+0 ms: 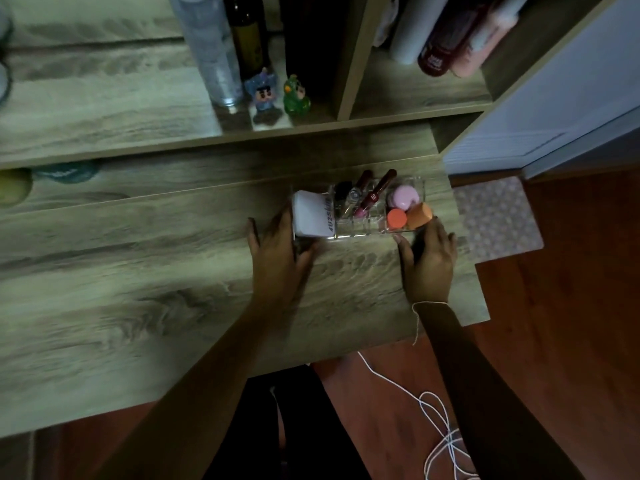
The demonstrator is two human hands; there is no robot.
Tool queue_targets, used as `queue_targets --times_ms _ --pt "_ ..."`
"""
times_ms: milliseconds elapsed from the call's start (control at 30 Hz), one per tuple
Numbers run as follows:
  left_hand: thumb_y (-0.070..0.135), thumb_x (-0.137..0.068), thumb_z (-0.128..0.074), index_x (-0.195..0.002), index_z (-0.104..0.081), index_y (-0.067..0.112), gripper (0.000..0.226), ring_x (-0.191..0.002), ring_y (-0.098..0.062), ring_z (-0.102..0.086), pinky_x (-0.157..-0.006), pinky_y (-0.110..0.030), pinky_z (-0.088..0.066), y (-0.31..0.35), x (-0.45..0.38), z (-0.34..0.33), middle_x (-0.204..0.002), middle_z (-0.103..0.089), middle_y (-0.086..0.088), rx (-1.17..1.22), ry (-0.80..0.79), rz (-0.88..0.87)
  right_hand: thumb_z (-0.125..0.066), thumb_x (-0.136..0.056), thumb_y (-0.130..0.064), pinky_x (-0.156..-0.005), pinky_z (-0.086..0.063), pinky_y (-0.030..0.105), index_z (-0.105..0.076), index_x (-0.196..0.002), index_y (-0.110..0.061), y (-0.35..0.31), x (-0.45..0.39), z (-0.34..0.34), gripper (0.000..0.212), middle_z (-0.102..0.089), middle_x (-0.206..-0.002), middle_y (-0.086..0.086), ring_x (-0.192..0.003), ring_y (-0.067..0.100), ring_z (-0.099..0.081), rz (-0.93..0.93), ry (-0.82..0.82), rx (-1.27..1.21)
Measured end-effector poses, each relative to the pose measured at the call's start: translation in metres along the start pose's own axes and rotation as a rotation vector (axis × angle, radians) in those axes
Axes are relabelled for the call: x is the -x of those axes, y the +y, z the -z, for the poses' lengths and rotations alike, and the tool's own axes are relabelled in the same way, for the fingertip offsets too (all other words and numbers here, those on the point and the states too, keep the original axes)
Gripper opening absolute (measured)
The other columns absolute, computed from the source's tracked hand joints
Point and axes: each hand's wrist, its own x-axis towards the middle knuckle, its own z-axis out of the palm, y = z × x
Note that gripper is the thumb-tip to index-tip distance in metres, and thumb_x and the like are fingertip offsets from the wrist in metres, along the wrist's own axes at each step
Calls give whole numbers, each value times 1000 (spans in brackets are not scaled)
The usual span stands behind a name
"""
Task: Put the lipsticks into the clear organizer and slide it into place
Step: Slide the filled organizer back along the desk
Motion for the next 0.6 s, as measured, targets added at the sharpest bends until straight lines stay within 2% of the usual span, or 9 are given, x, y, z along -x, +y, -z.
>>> queue_targets --times_ms 233,433,600 --pt "49 -87 -57 -140 -33 17 65 -132 -20 -44 -118 -46 7 7 -10 -7 -140 -52 -7 -12 23 -1 -53 -94 -44 -118 -21 54 -37 -143 -5 -1 -13 4 66 -46 -145 21 -140 33 -36 5 -34 -8" --pt "57 -88 -50 -142 -29 21 68 -134 -14 -39 -118 -39 11 9 -15 -12 -143 -49 -1 -21 29 -9 -51 -94 -47 -120 -17 54 -31 -146 -7 -3 -23 5 69 -39 -151 19 -144 31 -29 -12 -84 -22" --pt "53 -90 -50 -141 -33 21 63 -134 -14 -39 -119 -45 3 8 -17 -17 -143 -49 0 -50 32 -14 -47 -94 -51 -120 -15 54 -27 -148 -8 -4 -27 5 72 -38 -152 17 -144 31 -29 -7 -94 -24"
